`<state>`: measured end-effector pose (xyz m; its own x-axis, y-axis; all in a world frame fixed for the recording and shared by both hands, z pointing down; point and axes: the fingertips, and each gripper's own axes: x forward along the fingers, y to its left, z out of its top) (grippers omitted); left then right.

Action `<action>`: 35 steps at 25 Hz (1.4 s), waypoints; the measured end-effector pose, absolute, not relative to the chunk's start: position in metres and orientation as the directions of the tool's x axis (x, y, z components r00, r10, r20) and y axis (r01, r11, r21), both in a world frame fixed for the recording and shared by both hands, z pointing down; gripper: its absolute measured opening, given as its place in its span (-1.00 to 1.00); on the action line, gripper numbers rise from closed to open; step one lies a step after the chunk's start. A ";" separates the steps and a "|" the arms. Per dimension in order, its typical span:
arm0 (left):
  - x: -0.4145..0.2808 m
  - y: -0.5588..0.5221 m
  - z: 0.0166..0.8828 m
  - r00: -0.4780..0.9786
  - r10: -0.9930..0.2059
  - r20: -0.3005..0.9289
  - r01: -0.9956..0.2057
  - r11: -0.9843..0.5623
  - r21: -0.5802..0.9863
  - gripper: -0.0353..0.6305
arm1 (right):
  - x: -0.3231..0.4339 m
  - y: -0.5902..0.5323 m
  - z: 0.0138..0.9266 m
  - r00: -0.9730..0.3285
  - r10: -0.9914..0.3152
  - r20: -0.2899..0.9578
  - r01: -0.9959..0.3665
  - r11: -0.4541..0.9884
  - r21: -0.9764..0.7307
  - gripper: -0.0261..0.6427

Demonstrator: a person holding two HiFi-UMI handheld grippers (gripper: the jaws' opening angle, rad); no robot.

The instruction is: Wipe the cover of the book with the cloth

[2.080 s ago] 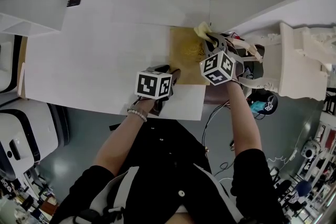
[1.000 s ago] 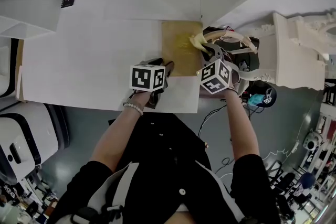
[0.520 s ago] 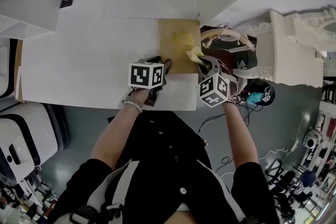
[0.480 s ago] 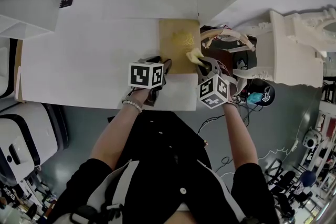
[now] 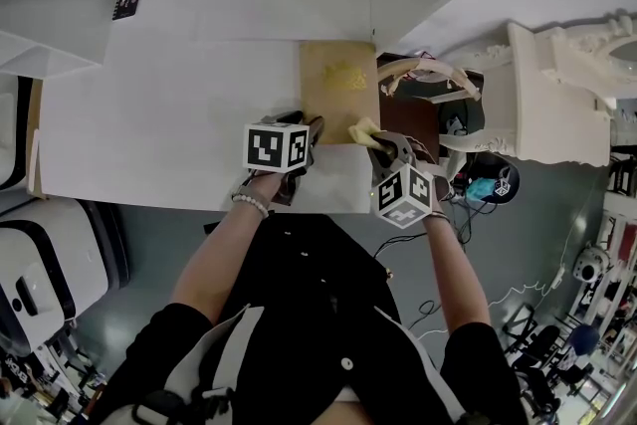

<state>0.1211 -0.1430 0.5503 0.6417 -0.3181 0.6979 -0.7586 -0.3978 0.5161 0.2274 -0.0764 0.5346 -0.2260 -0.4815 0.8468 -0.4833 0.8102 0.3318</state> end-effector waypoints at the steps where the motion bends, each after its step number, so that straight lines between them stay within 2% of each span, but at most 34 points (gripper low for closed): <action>1: 0.122 -0.143 0.551 0.642 -0.317 0.698 -0.758 -0.398 0.517 -0.31 | 0.227 -0.076 0.534 -0.229 -0.466 0.855 -0.467 0.823 0.324 -0.83; 4: 0.122 -0.143 0.551 0.643 -0.316 0.698 -0.758 -0.395 0.519 -0.31 | 0.221 -0.083 0.529 -0.253 -0.450 0.856 -0.436 0.843 0.314 -0.83; 13: 0.122 -0.144 0.550 0.645 -0.311 0.698 -0.755 -0.399 0.520 -0.31 | 0.198 -0.154 0.512 -0.275 -0.523 0.807 -0.394 0.827 0.401 -0.83; 20: 0.122 -0.144 0.551 0.645 -0.306 0.700 -0.755 -0.396 0.522 -0.31 | 0.208 -0.224 0.514 -0.187 -0.616 0.766 -0.442 0.749 0.494 -0.83; 28: 0.121 -0.145 0.551 0.647 -0.302 0.700 -0.753 -0.396 0.525 -0.31 | 0.229 -0.262 0.530 -0.054 -0.625 0.779 -0.444 0.714 0.542 -0.83; 35: 0.120 -0.145 0.552 0.644 -0.308 0.700 -0.757 -0.389 0.525 -0.31 | 0.223 -0.251 0.536 -0.083 -0.592 0.802 -0.391 0.759 0.520 -0.83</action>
